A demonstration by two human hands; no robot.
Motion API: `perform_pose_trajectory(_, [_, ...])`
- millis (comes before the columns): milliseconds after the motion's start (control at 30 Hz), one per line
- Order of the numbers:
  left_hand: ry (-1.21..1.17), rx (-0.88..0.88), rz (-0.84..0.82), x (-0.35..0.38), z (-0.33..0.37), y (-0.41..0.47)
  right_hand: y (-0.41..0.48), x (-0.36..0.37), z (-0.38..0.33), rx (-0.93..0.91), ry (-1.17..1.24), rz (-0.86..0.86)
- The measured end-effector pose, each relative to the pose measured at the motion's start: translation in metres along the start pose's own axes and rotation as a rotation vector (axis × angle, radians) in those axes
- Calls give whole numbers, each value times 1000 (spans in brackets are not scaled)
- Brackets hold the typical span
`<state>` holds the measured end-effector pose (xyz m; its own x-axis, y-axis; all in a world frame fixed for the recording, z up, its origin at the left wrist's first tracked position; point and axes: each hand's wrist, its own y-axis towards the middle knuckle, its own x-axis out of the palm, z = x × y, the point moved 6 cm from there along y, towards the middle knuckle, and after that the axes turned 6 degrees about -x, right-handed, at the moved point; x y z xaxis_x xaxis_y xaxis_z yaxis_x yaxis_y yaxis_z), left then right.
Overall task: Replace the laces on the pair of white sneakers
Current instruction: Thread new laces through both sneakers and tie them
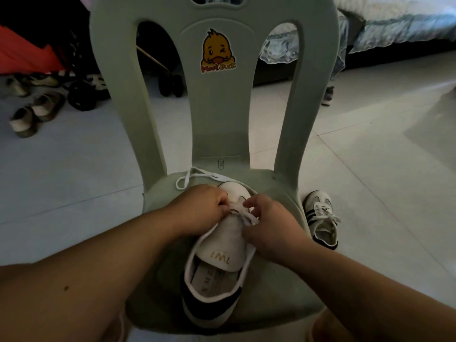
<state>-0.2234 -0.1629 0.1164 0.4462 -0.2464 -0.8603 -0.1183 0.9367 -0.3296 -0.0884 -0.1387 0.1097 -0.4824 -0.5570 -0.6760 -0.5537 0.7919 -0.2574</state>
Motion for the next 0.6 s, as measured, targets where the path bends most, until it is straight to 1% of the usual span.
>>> perform_pose_trajectory(100, [-1,-11,41,-18,-6,-9,0,-1,2,25,18,-1])
perform_pose_trajectory(167, [-46,-58,51,-36,-17,-17,-1,-1,2,26,32,-14])
perform_pose_trajectory(233, [-203,-124,32,-51,-33,-28,0,-1,2,26,35,-37])
perform_pose_trajectory(300, [-412,-151,-39,-54,-39,-40,-1,0,-2,16,28,-66])
perform_pose_trajectory(367, [-492,-126,-104,-48,-34,-49,-1,-2,-17,-90,-36,-54])
perform_pose_trajectory(433, [-501,-80,-116,-42,-25,-51,-3,-5,-39,-258,-58,8])
perform_pose_trajectory(467, [-511,-62,-108,-40,-21,-50,-4,-6,-47,-302,-33,31])
perform_pose_trajectory(600, [-553,-72,11,-44,-19,-43,-1,-1,-53,-292,48,91])
